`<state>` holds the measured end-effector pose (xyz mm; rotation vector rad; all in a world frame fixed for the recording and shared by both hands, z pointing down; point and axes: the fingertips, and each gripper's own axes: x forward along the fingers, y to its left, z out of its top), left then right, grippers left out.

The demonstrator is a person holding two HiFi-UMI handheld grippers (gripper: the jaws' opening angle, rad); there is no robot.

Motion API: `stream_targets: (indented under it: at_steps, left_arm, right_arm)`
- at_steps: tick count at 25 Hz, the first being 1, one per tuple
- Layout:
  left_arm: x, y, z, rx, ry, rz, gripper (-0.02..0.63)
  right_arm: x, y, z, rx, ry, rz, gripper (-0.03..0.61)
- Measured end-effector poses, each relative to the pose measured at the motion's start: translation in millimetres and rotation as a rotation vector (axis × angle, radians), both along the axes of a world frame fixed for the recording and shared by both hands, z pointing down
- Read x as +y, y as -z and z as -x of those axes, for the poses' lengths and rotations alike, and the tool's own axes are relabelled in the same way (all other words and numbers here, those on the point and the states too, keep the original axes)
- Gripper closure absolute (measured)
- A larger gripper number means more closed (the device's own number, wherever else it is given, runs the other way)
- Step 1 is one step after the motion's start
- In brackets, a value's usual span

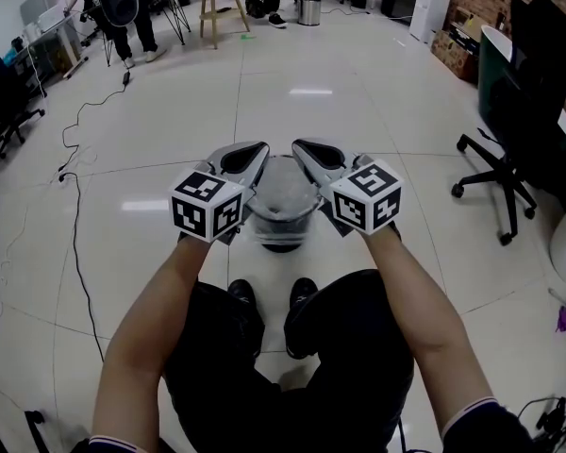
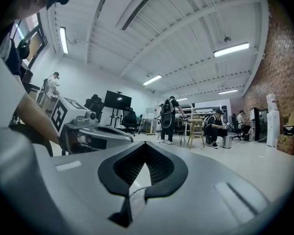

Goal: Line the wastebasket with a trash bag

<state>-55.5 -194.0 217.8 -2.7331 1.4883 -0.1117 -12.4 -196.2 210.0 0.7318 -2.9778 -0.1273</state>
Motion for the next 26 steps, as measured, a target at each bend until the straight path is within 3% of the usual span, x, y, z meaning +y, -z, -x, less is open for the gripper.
stream_targets:
  at_steps: [26]
  left_arm:
    - [3.0, -0.9, 1.5, 0.000, 0.000, 0.001, 0.603]
  right_arm:
    - [-1.9, -3.9, -0.1, 0.005, -0.009, 0.007, 0.578]
